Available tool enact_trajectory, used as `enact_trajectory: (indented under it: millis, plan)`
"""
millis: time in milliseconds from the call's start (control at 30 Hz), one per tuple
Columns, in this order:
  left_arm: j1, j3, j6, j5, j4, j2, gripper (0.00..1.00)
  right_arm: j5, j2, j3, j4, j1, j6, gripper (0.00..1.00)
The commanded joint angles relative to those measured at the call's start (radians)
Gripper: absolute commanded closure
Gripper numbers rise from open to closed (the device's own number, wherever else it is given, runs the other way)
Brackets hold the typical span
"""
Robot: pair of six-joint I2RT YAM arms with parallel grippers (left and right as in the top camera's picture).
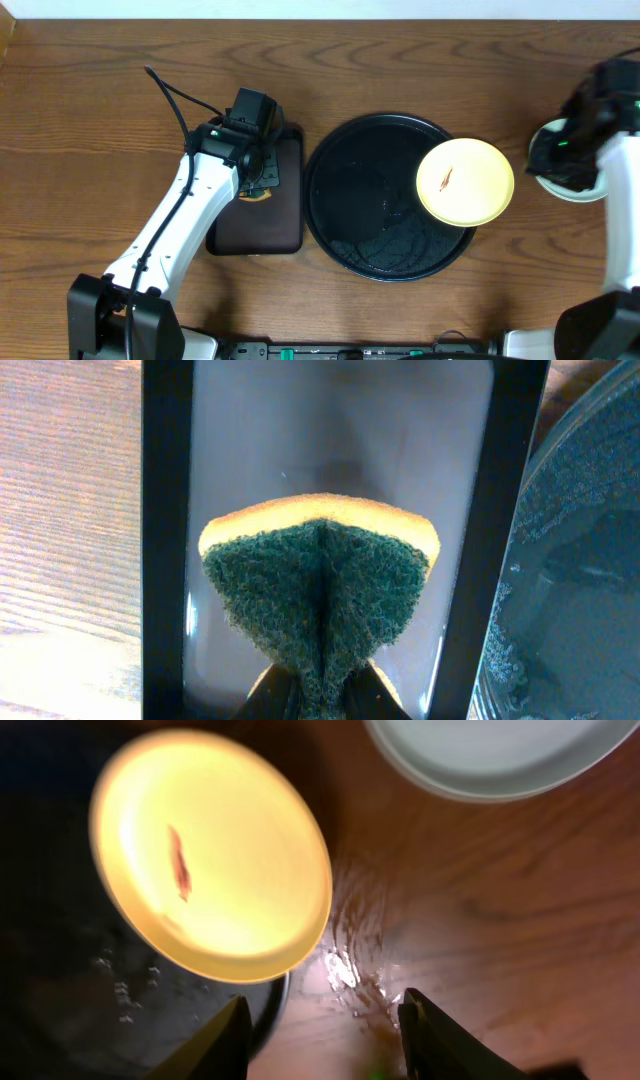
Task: Clean dirty plates on tray and stack at the side
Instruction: 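Grip the yellow plate edge with the right gripper and drag it to tray center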
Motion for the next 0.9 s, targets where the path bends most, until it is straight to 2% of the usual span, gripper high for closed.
enact_trajectory:
  millis: [0,133,333,433,667,700,733,867]
  plan:
    - [0.004,-0.005,0.005,-0.022,-0.005,0.006,0.87,0.24,0.014,-0.123,0.045,0.104,0.113,0.53]
    - [0.004,-0.005,0.005,-0.022,-0.007,0.006,0.87,0.202,0.014,-0.256,0.19,0.111,0.111,0.57]
    - [0.004,-0.005,0.005,-0.022,-0.007,0.006,0.87,0.151,0.014,-0.392,0.402,0.096,0.103,0.72]
    - [0.004,-0.005,0.005,-0.022,-0.007,0.006,0.87,0.137,0.014,-0.468,0.527,0.094,0.093,0.74]
    - [0.004,-0.005,0.005,-0.022,-0.006,0.006,0.87,0.137,0.014,-0.539,0.631,0.094,0.093,0.81]
    - [0.004,-0.005,0.005,-0.022,-0.007,0.006,0.87,0.137,0.014,-0.546,0.631,0.094,0.093,0.86]
    - [0.004,-0.005,0.005,-0.022,-0.007,0.006,0.87,0.135,0.014,-0.547,0.631,0.094,0.093,0.99]
    - [0.004,-0.005,0.005,-0.022,-0.006,0.006,0.87,0.006,0.013,-0.535,0.648,0.095,0.074,0.99]
